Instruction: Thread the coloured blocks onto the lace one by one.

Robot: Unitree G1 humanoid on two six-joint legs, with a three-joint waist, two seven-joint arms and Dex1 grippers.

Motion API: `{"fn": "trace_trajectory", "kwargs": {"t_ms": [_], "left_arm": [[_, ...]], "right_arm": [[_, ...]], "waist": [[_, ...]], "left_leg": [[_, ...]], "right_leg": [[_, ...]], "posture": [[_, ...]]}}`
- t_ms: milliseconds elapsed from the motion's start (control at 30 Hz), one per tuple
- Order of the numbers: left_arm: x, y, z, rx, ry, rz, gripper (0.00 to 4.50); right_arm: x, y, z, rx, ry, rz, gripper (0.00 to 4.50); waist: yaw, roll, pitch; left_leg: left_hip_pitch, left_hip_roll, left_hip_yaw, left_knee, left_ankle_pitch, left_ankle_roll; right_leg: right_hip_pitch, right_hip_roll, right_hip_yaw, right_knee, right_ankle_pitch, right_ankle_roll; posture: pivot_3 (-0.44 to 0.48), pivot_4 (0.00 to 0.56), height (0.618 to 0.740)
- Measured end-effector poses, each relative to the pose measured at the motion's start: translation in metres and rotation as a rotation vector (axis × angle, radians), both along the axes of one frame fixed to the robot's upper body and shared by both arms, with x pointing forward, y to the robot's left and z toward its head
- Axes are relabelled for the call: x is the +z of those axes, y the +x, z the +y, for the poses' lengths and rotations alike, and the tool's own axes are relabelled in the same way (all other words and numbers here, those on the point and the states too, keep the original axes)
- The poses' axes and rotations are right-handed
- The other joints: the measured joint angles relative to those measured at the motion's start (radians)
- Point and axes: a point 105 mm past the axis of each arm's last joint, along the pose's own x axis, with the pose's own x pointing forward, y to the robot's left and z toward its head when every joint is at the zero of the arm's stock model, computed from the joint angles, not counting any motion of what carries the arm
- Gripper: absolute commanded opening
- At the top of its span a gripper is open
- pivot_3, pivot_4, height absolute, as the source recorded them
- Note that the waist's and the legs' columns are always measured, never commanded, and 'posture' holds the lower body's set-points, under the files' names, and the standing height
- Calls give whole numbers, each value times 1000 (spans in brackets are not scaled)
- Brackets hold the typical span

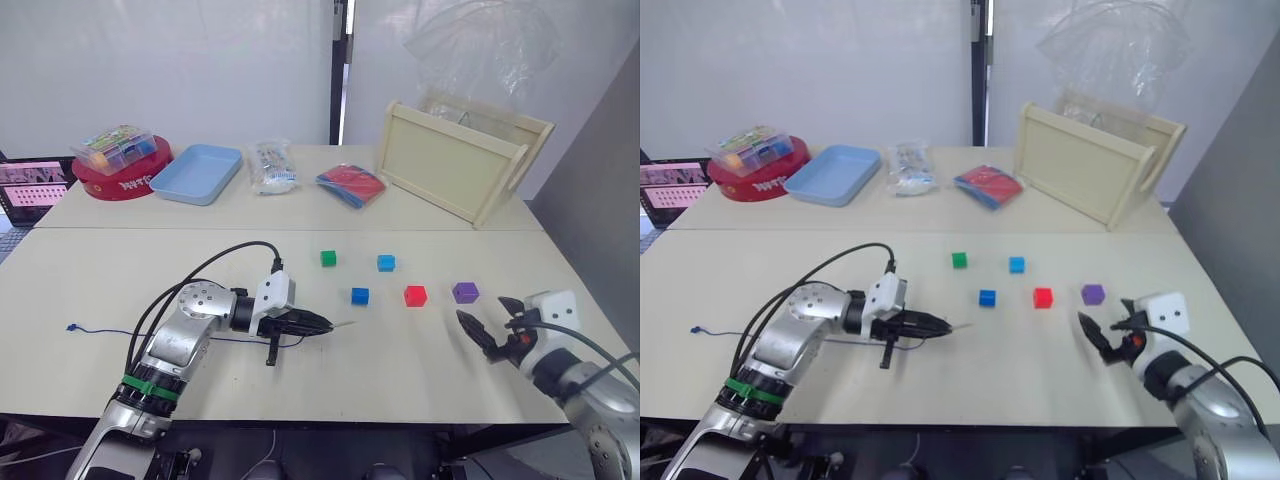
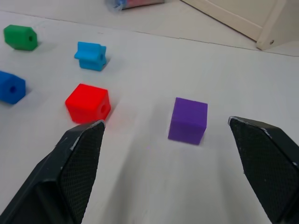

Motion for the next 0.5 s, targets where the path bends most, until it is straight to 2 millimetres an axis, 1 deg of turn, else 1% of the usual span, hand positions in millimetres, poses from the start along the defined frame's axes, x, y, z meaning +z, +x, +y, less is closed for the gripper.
{"fn": "trace_trajectory", "kwargs": {"t_ms": [100,167,333,467,500], "left_arm": [[-1,0,2,12,5,2,16],[-1,0,2,26,-1,2,16],[-8,-5,3,37,-1,19,16],[-10,-7,3,46,-3,18,16],[-11,-7,3,51,-3,21,4]], "right_arm": [[-5,13,2,5,2,12,4500],[-10,26,4,2,-4,16,4500],[-23,49,-8,-76,-12,31,4500],[-36,64,-8,-95,10,58,4500],[-38,67,-8,-102,23,53,4242]], "waist": [[0,0,0],[-3,0,0],[-2,0,0],[-3,0,0],[-4,0,0]], "left_leg": [[0,0,0,0,0,0],[0,0,0,0,0,0],[-1,0,0,0,0,0],[0,0,0,-1,0,0],[0,0,0,-1,0,0]], "right_leg": [[0,0,0,0,0,0],[0,0,0,0,0,0],[-1,0,0,0,0,0],[-1,0,0,0,0,0],[-1,0,1,0,0,0]], "posture": [[0,150,740],[0,150,740],[0,150,740],[0,150,740],[0,150,740]]}}
